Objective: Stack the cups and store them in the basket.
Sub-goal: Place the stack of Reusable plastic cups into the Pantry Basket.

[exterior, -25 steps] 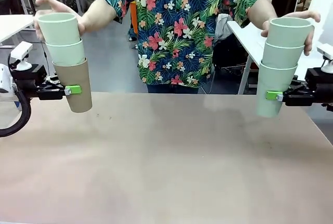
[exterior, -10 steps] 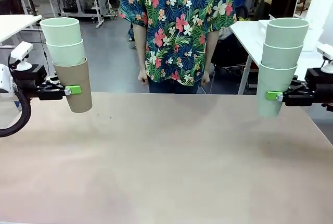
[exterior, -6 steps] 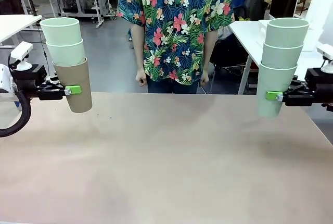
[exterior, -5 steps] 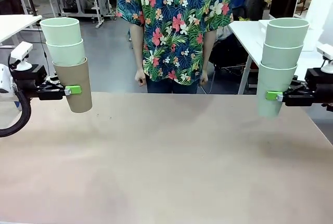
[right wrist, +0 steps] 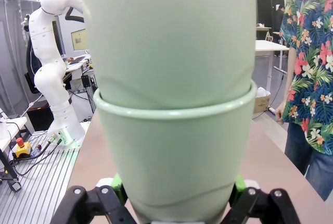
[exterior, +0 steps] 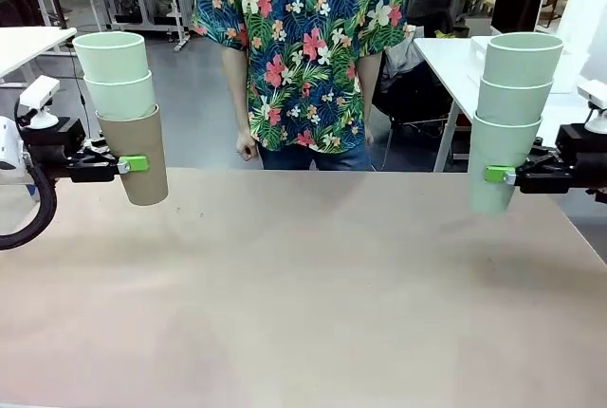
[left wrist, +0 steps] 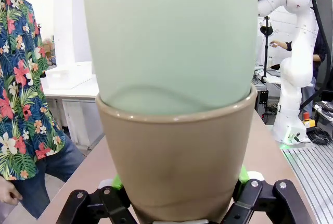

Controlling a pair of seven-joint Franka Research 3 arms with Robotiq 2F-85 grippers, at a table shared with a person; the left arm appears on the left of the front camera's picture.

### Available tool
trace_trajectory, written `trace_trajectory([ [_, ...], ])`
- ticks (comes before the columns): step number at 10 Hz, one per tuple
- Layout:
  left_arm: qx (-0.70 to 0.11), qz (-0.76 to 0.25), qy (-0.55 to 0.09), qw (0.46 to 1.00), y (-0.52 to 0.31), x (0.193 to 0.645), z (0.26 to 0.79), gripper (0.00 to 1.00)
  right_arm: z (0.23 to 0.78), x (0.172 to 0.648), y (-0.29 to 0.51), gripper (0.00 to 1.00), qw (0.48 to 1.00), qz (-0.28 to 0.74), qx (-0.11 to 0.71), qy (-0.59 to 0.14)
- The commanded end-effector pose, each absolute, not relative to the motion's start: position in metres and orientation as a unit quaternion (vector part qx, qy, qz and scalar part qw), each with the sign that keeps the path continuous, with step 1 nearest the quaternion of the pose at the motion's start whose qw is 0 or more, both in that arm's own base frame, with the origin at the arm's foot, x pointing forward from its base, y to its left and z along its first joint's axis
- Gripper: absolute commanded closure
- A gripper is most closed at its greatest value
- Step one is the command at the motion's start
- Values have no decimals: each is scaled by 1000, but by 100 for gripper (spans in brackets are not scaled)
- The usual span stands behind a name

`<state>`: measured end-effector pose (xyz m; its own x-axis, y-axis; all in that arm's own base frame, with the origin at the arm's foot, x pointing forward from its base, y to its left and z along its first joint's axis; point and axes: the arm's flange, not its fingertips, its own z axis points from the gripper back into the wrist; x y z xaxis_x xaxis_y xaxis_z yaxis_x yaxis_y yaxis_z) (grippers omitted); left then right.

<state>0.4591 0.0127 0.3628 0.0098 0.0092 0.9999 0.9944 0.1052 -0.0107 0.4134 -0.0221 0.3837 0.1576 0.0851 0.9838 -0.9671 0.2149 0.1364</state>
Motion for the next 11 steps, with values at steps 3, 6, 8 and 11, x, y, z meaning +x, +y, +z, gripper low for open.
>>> trace_trajectory([
  [3, -477, -470, -528, 522, 12, 459, 368, 15, 387, 414, -22, 15, 607, 434, 452, -488],
  [6, -477, -470, -528, 522, 12, 459, 368, 15, 387, 414, -22, 15, 607, 434, 452, -488],
  [8, -477, -470, -528, 522, 12, 459, 368, 15, 387, 414, -22, 15, 607, 434, 452, -488],
  [11, -477, -470, -528, 522, 12, 459, 368, 15, 387, 414, -22, 15, 607, 434, 452, -488],
])
